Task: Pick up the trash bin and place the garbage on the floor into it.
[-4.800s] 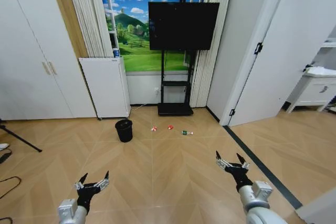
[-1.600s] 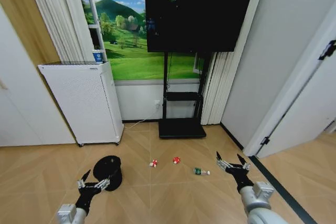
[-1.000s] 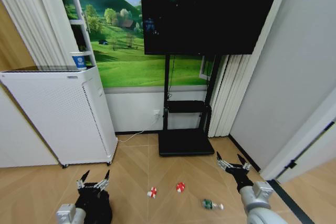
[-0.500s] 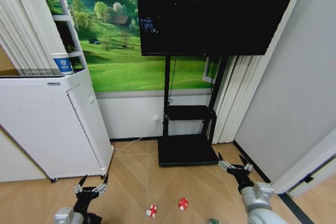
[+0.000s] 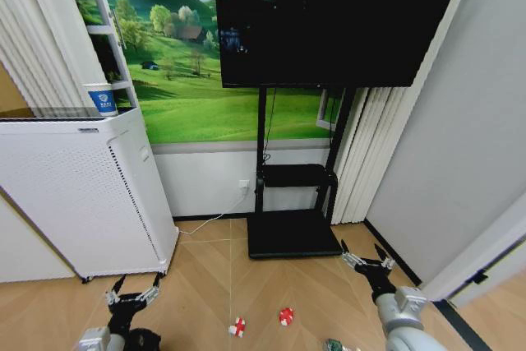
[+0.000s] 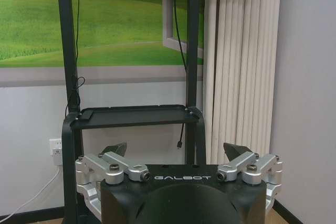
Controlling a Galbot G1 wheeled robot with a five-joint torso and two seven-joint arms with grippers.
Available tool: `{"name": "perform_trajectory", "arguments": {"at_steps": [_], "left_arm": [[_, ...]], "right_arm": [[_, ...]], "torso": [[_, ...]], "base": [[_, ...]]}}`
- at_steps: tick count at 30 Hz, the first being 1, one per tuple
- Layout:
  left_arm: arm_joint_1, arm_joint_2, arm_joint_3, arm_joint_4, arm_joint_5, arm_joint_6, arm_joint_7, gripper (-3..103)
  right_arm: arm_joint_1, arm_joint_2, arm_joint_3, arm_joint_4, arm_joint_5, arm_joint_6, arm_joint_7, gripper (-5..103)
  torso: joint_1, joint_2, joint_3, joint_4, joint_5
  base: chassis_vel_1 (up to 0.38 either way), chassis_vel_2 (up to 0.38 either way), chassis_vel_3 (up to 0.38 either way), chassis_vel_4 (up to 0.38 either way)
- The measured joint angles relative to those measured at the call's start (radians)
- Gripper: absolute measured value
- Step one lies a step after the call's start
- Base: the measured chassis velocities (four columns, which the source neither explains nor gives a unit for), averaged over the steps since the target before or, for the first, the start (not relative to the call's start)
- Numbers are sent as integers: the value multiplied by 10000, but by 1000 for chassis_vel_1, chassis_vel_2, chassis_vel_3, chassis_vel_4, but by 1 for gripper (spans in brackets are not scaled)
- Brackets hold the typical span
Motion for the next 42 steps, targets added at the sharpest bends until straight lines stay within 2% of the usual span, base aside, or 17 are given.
{"name": "perform_trajectory", "arguments": {"at_steps": [7, 22, 29, 35, 36, 37, 42], "left_arm": [[129, 13, -54, -363, -98, -2, 87, 100], [203, -25, 6, -85, 25, -178, 232, 100], [222, 70, 2, 11, -123, -634, 846, 100], [301, 178, -37, -50, -253, -740, 1202, 100], [337, 205, -48, -57, -265, -764, 1299, 100], [434, 293, -103, -45, -249, -888, 1669, 100], [511, 382, -182, 118, -114, -1148, 2030, 100]], "right_arm": [[-6, 71, -14, -46, -47, 58, -17, 100], [-21, 112, -24, -200, -53, 160, -17, 100], [12, 136, -49, -342, -183, 240, -17, 100], [27, 142, -53, -381, -207, 253, -14, 100], [27, 144, -53, -389, -213, 257, -14, 100], [25, 154, -51, -403, -222, 269, -13, 100], [13, 205, -29, -433, -250, 307, 2, 100]], "torso": [[-114, -265, -148, -1, 0], [-378, -890, -507, 0, 0], [-566, -1327, -755, 0, 0], [-656, -1549, -889, -1, 0], [-668, -1580, -908, -1, 0], [-703, -1666, -957, 0, 0], [-783, -1859, -1075, -1, -1]], "base": [[0, 0, 0, 0], [0, 0, 0, 0], [0, 0, 0, 0], [0, 0, 0, 0], [0, 0, 0, 0], [0, 0, 0, 0], [0, 0, 0, 0]]}}
